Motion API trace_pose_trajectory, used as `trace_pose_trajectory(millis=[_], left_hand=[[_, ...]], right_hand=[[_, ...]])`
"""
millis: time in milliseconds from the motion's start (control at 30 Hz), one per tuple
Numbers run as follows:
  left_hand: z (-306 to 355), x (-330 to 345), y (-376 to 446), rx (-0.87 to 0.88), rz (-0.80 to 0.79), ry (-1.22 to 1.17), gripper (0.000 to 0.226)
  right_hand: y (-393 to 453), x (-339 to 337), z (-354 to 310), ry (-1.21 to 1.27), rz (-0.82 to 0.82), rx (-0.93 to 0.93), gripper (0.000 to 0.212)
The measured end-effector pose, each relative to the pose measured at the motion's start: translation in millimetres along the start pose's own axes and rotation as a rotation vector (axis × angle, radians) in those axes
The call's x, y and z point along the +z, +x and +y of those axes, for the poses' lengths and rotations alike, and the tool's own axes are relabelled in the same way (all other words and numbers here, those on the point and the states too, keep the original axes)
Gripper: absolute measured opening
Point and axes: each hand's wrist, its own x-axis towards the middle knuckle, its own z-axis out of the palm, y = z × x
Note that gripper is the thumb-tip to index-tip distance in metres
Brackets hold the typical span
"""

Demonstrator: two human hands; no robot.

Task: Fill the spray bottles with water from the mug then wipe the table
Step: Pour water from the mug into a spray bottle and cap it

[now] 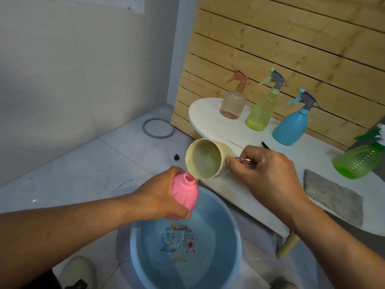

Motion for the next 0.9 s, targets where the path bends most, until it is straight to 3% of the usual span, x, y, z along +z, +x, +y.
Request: trace_pose_trajectory(millis=[900], left_hand=[[3.8, 0.9, -2.5, -0.004, -0.008, 0.015, 0.093]], right_hand=[[-1.8, 1.5, 0.0, -0.074, 0.036, -0.086, 0.038]])
